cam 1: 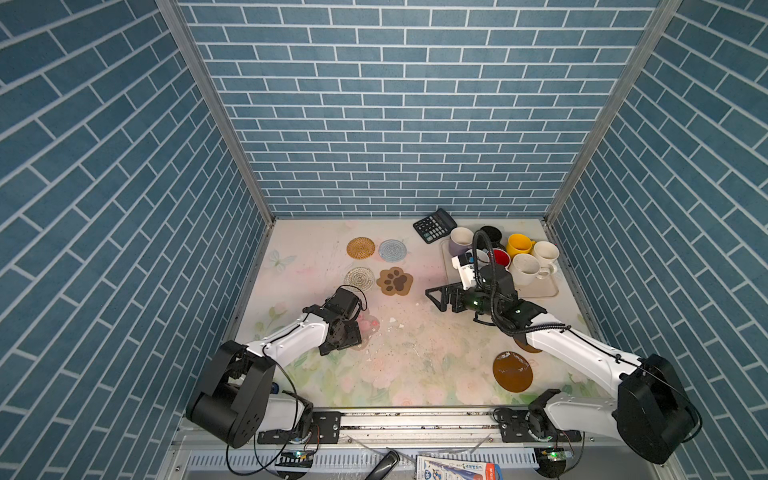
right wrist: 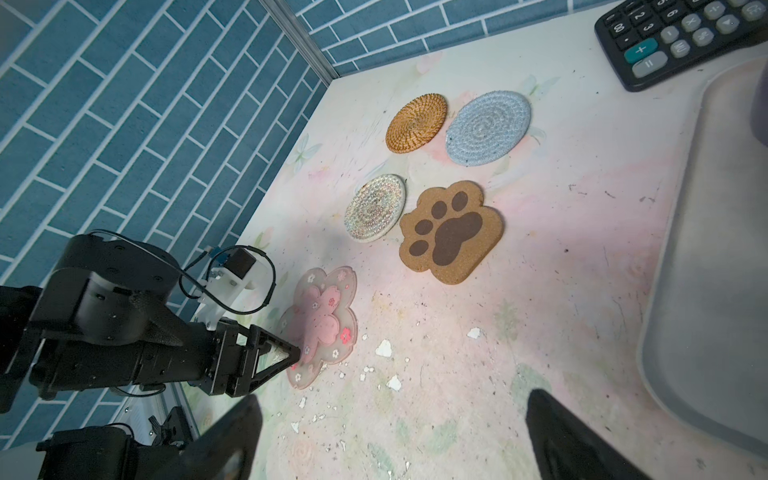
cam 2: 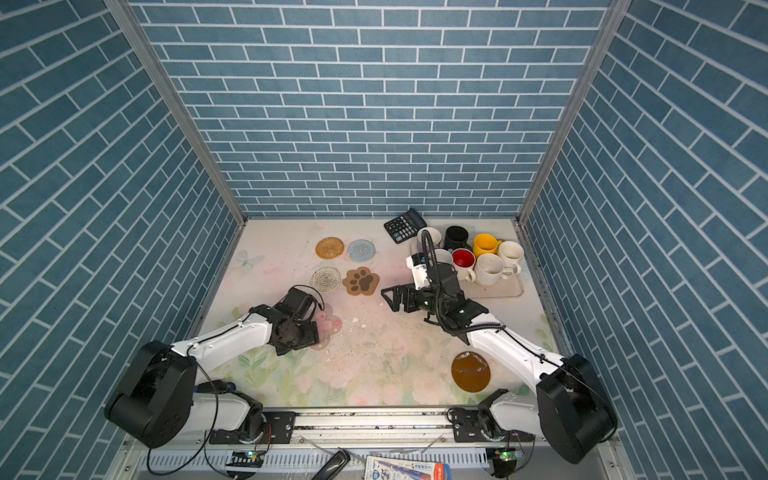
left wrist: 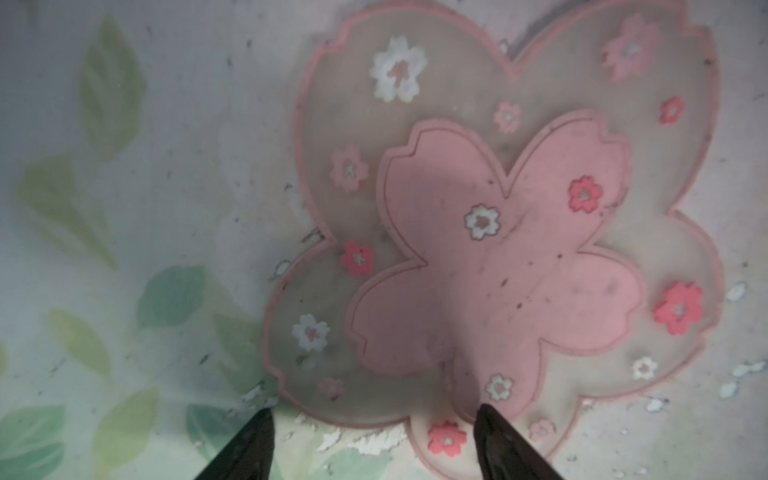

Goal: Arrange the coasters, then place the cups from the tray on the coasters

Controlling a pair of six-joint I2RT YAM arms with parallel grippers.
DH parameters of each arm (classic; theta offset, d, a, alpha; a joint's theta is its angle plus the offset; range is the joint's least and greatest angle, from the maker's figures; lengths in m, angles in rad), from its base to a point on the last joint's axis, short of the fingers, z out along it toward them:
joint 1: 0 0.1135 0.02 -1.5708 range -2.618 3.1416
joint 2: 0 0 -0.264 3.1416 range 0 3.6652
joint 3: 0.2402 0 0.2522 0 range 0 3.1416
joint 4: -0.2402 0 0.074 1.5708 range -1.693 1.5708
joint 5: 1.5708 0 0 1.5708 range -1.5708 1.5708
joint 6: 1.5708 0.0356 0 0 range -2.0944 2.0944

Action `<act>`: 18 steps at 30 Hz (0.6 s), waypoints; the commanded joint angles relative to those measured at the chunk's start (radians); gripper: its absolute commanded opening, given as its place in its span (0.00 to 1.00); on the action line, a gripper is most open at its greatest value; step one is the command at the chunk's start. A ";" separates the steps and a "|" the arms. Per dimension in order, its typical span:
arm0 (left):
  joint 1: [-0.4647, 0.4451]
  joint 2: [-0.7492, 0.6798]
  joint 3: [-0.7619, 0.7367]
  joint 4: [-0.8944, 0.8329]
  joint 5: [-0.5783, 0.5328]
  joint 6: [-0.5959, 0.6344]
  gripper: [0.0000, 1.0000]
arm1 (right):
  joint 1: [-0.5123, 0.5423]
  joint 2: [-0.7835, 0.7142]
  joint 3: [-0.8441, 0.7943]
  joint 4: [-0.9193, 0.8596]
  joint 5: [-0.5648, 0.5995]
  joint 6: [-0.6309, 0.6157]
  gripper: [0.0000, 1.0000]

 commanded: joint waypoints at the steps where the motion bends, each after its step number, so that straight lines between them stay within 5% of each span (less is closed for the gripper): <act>1: -0.007 0.044 -0.037 0.059 0.028 -0.007 0.77 | 0.008 0.012 0.003 -0.009 0.017 -0.019 0.99; 18: -0.007 0.071 0.045 0.049 0.007 -0.001 0.77 | 0.007 0.049 0.014 -0.014 0.025 -0.027 0.99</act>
